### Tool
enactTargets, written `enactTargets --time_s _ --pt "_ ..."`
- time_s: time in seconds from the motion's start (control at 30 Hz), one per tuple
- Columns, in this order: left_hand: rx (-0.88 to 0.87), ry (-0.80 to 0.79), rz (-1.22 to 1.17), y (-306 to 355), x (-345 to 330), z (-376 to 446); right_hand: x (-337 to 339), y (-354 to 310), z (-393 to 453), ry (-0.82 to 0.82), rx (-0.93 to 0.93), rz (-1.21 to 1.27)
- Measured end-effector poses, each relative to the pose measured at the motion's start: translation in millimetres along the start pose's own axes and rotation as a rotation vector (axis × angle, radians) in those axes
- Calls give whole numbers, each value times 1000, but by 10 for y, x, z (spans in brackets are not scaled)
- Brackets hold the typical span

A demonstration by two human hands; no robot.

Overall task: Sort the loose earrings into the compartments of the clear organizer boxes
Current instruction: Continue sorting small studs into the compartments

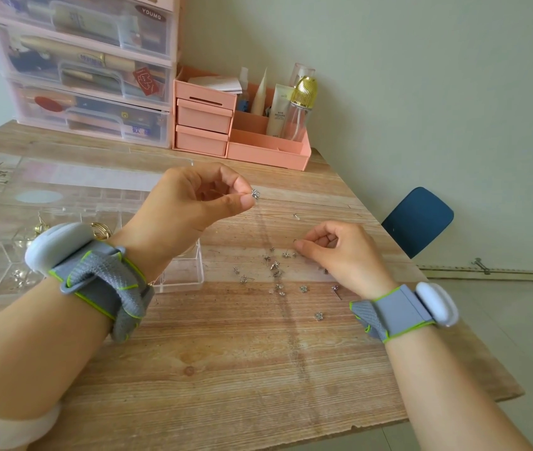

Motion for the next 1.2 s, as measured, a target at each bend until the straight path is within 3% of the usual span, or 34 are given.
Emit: enactTargets --time_s 1.2 --pt "9 -10 9 23 -12 -21 -21 -46 0 -63 68 151"
Point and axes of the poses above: each hand's wrist, its own z-axis towards the middle knuckle, its own x-axis out of the back of the hand, y = z × x, the point moved 5 cm from there along z, towards the middle knuckle, and after that the axes turned 6 degrees about x, right-handed, at the moved point
